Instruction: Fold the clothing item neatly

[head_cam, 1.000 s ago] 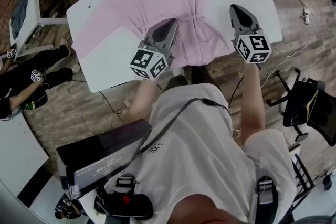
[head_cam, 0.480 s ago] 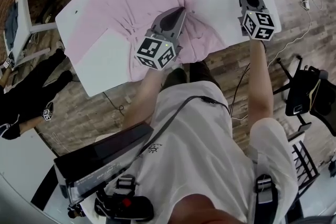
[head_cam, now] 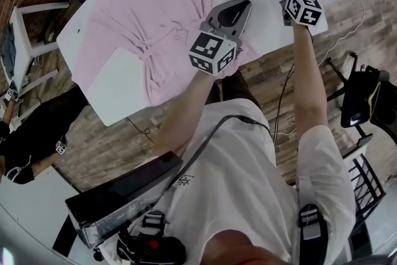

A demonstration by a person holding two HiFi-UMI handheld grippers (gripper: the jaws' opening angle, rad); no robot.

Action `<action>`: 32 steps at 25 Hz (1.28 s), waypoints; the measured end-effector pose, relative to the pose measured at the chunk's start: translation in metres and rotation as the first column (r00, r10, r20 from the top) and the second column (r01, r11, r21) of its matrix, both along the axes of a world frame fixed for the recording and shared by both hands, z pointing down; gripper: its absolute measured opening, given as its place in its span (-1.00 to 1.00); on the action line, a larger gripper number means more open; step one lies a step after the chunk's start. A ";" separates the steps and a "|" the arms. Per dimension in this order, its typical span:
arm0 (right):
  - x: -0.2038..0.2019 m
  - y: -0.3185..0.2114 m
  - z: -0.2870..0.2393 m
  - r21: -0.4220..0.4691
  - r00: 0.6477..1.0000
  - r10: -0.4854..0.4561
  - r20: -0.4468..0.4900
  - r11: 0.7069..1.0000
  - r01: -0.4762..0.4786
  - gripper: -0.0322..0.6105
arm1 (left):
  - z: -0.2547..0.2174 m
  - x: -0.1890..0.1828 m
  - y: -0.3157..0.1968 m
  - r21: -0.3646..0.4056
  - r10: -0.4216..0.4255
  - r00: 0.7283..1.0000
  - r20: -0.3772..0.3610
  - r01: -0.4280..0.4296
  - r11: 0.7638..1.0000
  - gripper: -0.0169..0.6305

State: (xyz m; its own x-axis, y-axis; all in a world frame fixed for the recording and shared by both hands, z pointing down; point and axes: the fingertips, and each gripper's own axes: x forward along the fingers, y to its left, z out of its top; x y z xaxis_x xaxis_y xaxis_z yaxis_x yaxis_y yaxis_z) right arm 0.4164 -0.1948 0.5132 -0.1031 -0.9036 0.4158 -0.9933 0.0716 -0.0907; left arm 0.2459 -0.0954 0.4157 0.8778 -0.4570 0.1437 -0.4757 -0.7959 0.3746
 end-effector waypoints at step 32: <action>0.121 -0.044 0.099 -0.335 0.968 0.206 -0.147 0.910 -0.244 -0.52 | 0.037 0.043 -0.018 -0.060 0.024 0.999 0.039 -0.022 0.998 -0.94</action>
